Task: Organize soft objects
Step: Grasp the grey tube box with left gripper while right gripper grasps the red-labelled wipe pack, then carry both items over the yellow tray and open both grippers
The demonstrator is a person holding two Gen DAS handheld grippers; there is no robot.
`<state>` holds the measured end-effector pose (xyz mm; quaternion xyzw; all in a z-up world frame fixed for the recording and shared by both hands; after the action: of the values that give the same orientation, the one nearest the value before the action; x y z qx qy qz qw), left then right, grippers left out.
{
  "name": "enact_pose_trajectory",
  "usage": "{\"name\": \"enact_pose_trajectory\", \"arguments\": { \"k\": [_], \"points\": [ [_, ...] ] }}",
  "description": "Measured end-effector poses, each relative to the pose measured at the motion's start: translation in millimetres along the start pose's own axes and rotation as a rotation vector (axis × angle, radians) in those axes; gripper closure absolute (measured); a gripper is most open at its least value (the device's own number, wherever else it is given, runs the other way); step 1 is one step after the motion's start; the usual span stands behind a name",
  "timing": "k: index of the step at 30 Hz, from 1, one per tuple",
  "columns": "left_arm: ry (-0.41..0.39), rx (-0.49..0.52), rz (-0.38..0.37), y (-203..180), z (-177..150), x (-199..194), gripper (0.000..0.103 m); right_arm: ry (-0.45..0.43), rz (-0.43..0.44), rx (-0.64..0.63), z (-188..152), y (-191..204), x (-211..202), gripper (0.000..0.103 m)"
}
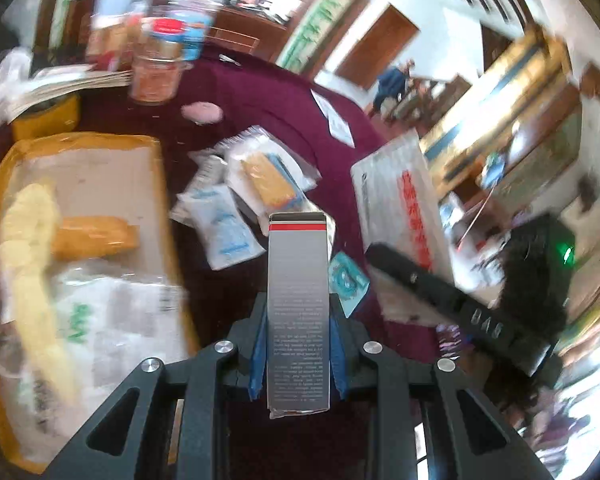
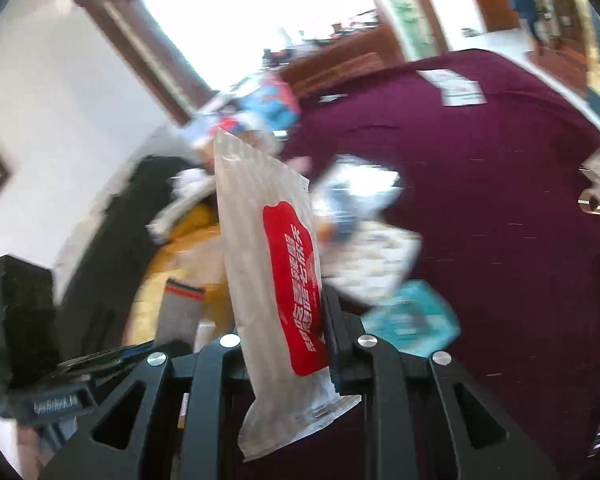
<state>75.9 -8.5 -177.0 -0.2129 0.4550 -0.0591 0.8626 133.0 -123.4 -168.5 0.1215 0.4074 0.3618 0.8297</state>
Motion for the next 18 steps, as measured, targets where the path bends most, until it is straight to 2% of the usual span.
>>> {"name": "enact_pose_trajectory", "arguments": {
  "k": [2,3,9,11,13,18],
  "points": [
    [-0.019,-0.039,-0.061,6,8,-23,0.076,0.025,0.062,-0.034,-1,29,8,0.081],
    [-0.029,-0.069,-0.069,17,11,-34,0.076,0.036,0.079,-0.050,-3,41,12,0.081],
    [-0.140,-0.160,-0.011,73,30,-91,0.076,0.111,0.146,-0.139,-7,105,54,0.081],
    [-0.186,-0.176,0.048,95,40,-104,0.076,0.134,0.146,-0.167,-7,120,74,0.081],
    [-0.196,-0.215,0.089,119,52,-107,0.076,0.157,0.145,-0.170,-6,125,93,0.081],
    [-0.172,-0.282,0.122,168,74,-89,0.076,0.217,0.111,-0.172,0,130,142,0.081]
  ]
}}
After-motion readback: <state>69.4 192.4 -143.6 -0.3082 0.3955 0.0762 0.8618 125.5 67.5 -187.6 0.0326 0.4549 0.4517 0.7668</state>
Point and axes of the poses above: each gripper's, at about its wrist camera, not at the fingertips, and x roughly the way its jaws point, y to its left, z to its top, the point moved 7 cm from there along x, roughly the way its jaws point, and after that the axes turned 1 degree about y, right-handed, at the moved point
